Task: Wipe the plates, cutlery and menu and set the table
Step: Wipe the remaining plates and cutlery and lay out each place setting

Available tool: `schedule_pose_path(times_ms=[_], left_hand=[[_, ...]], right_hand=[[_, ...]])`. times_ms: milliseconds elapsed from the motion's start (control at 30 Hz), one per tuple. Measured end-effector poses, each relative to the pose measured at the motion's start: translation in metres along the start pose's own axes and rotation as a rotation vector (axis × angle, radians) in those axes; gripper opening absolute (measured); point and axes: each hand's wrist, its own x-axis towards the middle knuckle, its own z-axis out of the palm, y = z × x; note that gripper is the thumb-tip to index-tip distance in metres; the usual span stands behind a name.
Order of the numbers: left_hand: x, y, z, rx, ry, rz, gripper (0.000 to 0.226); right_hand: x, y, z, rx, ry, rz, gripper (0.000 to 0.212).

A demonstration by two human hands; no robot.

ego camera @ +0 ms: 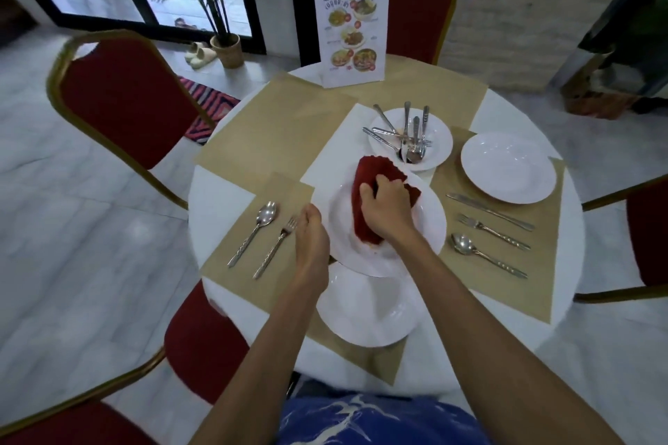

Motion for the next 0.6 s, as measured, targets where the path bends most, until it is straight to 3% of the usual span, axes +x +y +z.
schedule_pose_path(times_ms=[100, 200, 267, 367, 433, 533, 600], left_hand=[[-0.02, 0.011, 0.016, 0.069, -0.039, 0.059, 0.058], [-0.03, 0.018, 0.027, 0.095, -0.03, 0.116, 0.038], [-0.031, 0.019, 0.028, 0.085, 0.047, 0.103, 0.035], [-0.033, 0.014, 0.029, 0.124, 0.085, 0.087, 0.051], [-0.04, 0.012, 0.036, 0.122, 0.085, 0.069, 0.052], [-0.051, 0.006, 0.054, 0.092, 0.04, 0.047, 0.054], [-0.06, 0.004, 0.065, 0.103, 0.004, 0.048, 0.052]], right_hand=[[-0.018, 0.009, -0.001, 0.044, -0.055, -0.072, 0.024], [-0.047, 0.017, -0.013, 0.062, -0.217, -0.225, 0.01], [-0.067, 0.026, -0.029, -0.009, -0.398, -0.3, 0.011], [-0.075, 0.049, -0.063, -0.214, -0.557, -0.26, 0.022], [-0.061, 0.069, -0.079, -0.28, -0.424, -0.188, 0.024], [-0.035, 0.088, -0.08, -0.31, -0.049, -0.124, 0.038], [-0.037, 0.076, -0.064, -0.183, -0.014, -0.167, 0.044]])
